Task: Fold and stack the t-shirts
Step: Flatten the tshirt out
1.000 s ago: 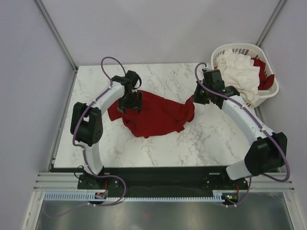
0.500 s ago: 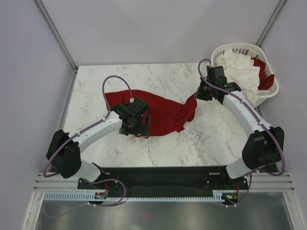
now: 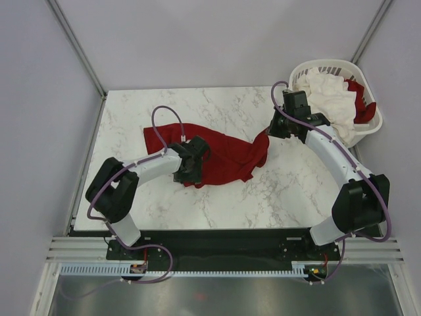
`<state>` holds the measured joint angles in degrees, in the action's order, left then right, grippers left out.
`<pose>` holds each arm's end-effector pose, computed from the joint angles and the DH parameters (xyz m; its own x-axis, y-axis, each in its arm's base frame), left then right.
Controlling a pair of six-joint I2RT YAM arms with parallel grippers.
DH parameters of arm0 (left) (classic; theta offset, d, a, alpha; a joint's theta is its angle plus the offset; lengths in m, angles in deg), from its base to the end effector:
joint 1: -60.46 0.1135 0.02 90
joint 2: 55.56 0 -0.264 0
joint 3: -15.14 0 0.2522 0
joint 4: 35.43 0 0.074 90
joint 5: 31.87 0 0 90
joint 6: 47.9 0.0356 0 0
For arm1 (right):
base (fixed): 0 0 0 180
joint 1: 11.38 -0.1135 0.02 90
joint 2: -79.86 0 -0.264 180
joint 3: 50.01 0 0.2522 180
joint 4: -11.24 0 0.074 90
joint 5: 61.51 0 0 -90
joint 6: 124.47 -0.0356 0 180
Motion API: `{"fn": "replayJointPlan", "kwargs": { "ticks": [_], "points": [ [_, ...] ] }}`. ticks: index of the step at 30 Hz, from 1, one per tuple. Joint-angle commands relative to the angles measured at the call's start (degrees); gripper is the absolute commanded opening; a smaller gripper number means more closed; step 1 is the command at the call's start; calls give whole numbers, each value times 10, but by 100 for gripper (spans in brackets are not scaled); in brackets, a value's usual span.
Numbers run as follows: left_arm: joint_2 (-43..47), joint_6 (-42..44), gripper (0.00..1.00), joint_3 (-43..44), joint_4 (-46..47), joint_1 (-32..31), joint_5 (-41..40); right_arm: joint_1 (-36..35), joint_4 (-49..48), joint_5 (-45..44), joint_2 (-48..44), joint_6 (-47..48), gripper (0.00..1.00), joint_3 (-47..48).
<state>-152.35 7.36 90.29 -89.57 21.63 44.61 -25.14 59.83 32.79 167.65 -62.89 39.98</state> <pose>0.2485 -0.1893 0.1774 -0.9424 0.0473 -0.3310 0.0339 0.9984 0.0462 0.3270 0.0828 0.3077 -0.7553 0.3037 -0.5808 0.0819 0.9230 0.3760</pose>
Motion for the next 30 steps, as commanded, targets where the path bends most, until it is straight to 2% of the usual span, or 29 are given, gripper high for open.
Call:
{"fn": "replayJointPlan", "kwargs": {
  "ticks": [1, 2, 4, 8, 11, 12, 14, 16, 17, 21, 22, 24, 26, 30],
  "points": [
    [-10, 5, 59, 1, 54, 26, -38, 0, -12, 4, -21, 9, 0, -3],
    [-15, 10, 34, 1, 57, 32, -41, 0, -12, 5, -22, 9, 0, -3],
    [-9, 28, 2, 5, 53, 40, -43, 0, -12, 6, -24, 8, 0, -3],
    [90, 50, 2, 22, -13, 38, -56, -1, -6, 27, -54, 0, 0, -4],
    [153, 54, 2, 71, -122, 33, -77, -1, 10, 49, -104, -7, 0, -5],
    [200, 56, 2, 84, -147, 32, -78, -2, 16, 49, -120, -8, 0, -5],
    [247, 56, 2, 128, -147, 31, -78, -1, 46, 40, -174, -4, 0, -1],
    [308, 43, 2, 174, -278, 31, -91, -2, 68, 26, -210, 0, 0, 11],
    [324, 41, 2, 188, -292, 31, -89, -1, 87, 25, -243, 0, 0, 16],
    [397, 67, 2, 235, -317, 30, -43, -2, 129, 48, -321, -5, 0, 44],
    [419, 80, 2, 252, -316, 30, -1, -1, 128, 71, -339, 0, 0, 56],
    [448, 109, 2, 274, -316, 30, 30, -2, 110, 147, -393, 15, 0, 71],
    [494, 133, 2, 288, -317, 30, 70, -1, 80, 184, -462, 21, 0, 78],
    [553, 150, 4, 346, -313, 31, 119, -3, 67, 179, -526, 8, 0, 110]
  ]
}}
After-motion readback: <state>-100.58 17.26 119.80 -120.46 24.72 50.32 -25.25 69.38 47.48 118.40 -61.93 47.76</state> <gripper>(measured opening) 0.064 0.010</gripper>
